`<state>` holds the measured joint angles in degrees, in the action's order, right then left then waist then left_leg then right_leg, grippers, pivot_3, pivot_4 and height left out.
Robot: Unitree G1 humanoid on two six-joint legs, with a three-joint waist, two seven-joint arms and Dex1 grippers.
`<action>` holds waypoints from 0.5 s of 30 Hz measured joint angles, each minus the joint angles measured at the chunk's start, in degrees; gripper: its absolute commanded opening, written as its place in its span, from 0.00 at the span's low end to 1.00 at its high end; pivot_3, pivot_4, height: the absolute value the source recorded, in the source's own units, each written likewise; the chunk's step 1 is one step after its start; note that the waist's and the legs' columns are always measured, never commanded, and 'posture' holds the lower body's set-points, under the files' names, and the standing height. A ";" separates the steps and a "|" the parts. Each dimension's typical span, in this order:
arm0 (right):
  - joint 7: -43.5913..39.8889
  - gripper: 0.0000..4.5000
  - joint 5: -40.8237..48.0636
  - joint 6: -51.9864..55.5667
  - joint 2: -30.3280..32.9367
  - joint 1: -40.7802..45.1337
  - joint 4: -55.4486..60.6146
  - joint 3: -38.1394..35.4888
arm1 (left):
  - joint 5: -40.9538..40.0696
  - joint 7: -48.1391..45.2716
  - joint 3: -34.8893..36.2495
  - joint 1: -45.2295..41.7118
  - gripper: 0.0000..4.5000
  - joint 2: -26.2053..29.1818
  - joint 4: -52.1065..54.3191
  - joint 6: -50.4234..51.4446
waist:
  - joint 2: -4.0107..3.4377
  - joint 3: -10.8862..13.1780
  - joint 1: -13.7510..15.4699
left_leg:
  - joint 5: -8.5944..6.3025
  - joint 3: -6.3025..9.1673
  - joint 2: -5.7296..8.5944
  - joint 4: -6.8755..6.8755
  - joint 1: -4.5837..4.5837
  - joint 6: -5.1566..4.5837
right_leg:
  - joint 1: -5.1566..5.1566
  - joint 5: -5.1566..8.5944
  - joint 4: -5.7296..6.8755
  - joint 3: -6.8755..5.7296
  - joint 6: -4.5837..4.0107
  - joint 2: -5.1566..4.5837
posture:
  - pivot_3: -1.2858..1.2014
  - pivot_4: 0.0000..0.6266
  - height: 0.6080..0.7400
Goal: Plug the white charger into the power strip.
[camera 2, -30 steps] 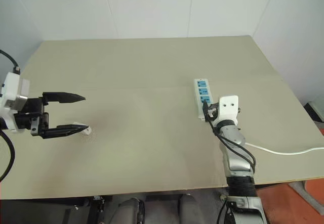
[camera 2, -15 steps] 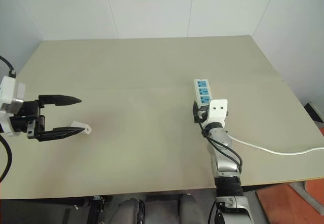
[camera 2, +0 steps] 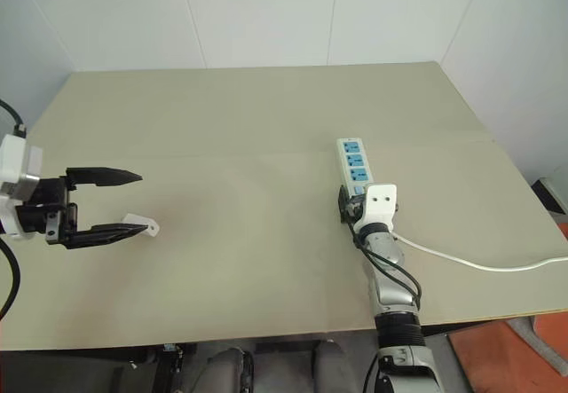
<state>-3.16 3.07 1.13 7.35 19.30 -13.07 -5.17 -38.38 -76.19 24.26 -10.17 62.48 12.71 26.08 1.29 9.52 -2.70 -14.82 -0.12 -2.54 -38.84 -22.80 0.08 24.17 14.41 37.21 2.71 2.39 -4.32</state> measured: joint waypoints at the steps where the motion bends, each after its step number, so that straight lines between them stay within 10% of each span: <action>1: -0.12 0.99 0.04 0.05 0.06 -0.01 0.01 -0.01 | 0.00 0.00 0.03 0.00 1.00 0.00 0.00 0.00 | 0.00 0.00 0.00 | 0.00 0.00 0.00 0.00 0.00 0.00 | 0.00 0.00 0.00 0.00 0.00 0.00 | 0.52 0.24 1.00; 11: -0.86 0.99 0.34 2.04 0.11 -1.85 2.83 -0.05 | 0.00 0.17 0.34 0.66 1.00 0.00 0.11 0.01 | 0.01 -0.01 0.05 | 0.00 0.01 -0.01 0.01 0.05 0.00 | -0.04 0.00 0.00 0.00 0.00 0.01 | 0.52 0.24 1.00; 15: -1.05 0.80 0.45 2.68 0.05 -1.79 3.05 -0.01 | 0.00 0.19 0.34 0.65 1.00 0.00 0.12 0.01 | 0.02 -0.02 0.05 | 0.00 0.01 -0.01 0.01 0.06 0.00 | -0.05 0.00 0.00 0.00 0.00 0.01 | 0.52 0.24 1.00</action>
<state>-4.21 3.53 3.81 7.40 17.51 -10.02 -5.19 -38.39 -76.00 24.60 -9.52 62.48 12.83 26.09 1.31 9.50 -2.65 -14.82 -0.11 -2.55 -38.83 -22.74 0.08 24.12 14.42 37.21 2.70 2.39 -4.31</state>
